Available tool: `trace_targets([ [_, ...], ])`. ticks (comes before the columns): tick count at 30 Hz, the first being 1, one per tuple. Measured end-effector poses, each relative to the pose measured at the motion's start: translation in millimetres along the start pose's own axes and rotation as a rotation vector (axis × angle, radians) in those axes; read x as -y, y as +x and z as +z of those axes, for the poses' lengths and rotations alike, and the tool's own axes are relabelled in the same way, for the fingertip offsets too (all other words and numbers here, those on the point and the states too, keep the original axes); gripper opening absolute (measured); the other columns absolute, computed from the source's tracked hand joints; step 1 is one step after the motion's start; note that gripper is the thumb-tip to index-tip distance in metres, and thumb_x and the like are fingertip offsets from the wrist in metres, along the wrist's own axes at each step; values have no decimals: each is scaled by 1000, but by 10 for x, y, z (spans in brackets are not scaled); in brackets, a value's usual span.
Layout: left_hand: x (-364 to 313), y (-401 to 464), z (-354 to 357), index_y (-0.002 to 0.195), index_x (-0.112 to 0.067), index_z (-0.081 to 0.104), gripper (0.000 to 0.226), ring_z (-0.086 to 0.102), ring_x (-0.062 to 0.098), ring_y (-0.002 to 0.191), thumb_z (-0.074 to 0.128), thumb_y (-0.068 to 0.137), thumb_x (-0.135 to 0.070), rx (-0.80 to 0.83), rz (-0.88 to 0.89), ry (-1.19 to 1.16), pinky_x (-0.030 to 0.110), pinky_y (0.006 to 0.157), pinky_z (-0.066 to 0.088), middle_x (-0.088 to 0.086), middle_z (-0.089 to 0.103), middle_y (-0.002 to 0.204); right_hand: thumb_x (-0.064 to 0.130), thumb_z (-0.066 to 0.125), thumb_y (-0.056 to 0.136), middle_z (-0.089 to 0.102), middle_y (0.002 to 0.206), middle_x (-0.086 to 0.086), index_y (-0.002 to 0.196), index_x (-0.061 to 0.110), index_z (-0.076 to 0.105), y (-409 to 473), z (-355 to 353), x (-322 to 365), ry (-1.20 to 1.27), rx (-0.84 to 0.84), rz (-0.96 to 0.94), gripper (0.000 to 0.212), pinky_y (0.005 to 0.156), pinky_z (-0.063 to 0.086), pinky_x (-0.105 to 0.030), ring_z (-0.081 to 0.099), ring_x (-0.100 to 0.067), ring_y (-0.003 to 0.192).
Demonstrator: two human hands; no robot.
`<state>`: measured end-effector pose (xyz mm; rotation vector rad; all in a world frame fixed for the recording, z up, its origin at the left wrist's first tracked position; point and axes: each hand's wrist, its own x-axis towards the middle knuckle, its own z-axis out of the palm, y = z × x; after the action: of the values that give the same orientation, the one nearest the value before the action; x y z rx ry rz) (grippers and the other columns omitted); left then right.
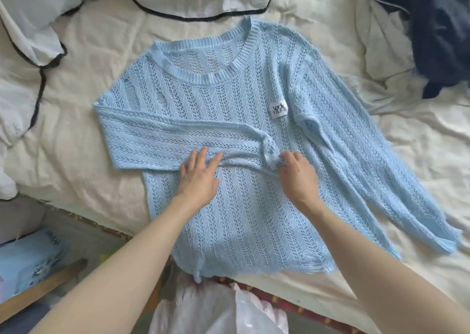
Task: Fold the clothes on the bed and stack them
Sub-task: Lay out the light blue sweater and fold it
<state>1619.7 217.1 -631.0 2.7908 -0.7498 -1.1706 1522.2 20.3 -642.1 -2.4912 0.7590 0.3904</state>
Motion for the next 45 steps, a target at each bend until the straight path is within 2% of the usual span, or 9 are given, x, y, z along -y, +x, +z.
trace_targets([
  [4, -140, 11, 17, 151, -30, 11, 67, -4, 29, 146, 49, 97, -25, -80, 22, 13, 55, 117, 3, 7, -4, 160, 12, 49, 96, 48, 67, -6, 70, 10, 51, 13, -174, -140, 627, -17, 220, 26, 62, 33, -32, 42, -20, 67],
  [7, -339, -45, 57, 151, -31, 13, 64, -4, 24, 147, 48, 97, -24, -82, 118, -38, 52, 115, -5, 3, 1, 160, 14, 52, 96, 34, 64, -3, 65, 15, 40, -15, -368, -282, 1096, -90, 543, 33, 59, 30, -27, 35, -13, 61],
  [11, -711, -79, 138, 151, -35, 10, 65, -9, 22, 147, 46, 97, -27, -71, 243, -37, 52, 111, -14, -1, -3, 160, 19, 49, 98, 46, 70, -5, 81, 1, 56, -73, -541, -569, 1025, -233, 641, 26, 62, 37, -23, 45, -15, 68],
  [17, -830, 2, 261, 150, -36, 3, 65, -22, 25, 143, 43, 99, -30, 141, 235, 36, 51, 112, -14, 0, -18, 158, 42, 54, 94, 56, 101, -10, 116, -1, 54, -51, -485, -705, 793, -35, 613, 48, 89, 46, -45, 53, -23, 93],
  [23, -588, -44, 282, 150, -36, 4, 64, -18, 22, 144, 41, 99, -28, 85, 240, 34, 46, 111, -15, -4, -17, 157, 21, 56, 90, 50, 69, -9, 79, 2, 53, 65, -416, -724, 604, -206, 674, 22, 64, 37, -37, 46, -23, 73],
  [28, -453, -149, 312, 149, -37, -2, 66, -27, 21, 141, 40, 99, -31, 147, 257, 49, 45, 115, -14, -6, -26, 153, 23, 54, 93, 64, 95, -17, 97, 0, 61, -45, -428, -740, 521, -250, 748, 25, 86, 47, -49, 60, -32, 91],
  [32, -420, -244, 261, 151, -31, 9, 60, -10, 20, 146, 40, 100, -31, 92, 246, -68, 42, 119, -4, -2, -8, 159, 18, 50, 94, 57, 125, -18, 125, 6, 51, -98, -486, -668, 427, -150, 760, 33, 99, 42, -42, 53, -32, 115],
  [38, -81, -516, 148, 134, -8, 50, 37, 43, 21, 128, 46, 96, -9, -233, 54, -554, 21, 105, 25, 8, 48, 137, 20, 52, 93, 37, 144, -17, 141, 6, 34, -218, -446, -33, 2, -146, 315, 53, 111, 25, -46, 34, -33, 132],
  [45, 902, -499, -28, 118, -1, 58, 26, 56, 26, 105, 48, 94, -1, -509, -327, -832, 17, 85, 35, 16, 59, 118, 29, 45, 98, 49, 136, -12, 138, 10, 40, 203, -220, 1154, 7, 75, -49, 45, 106, 33, -45, 42, -27, 126],
])
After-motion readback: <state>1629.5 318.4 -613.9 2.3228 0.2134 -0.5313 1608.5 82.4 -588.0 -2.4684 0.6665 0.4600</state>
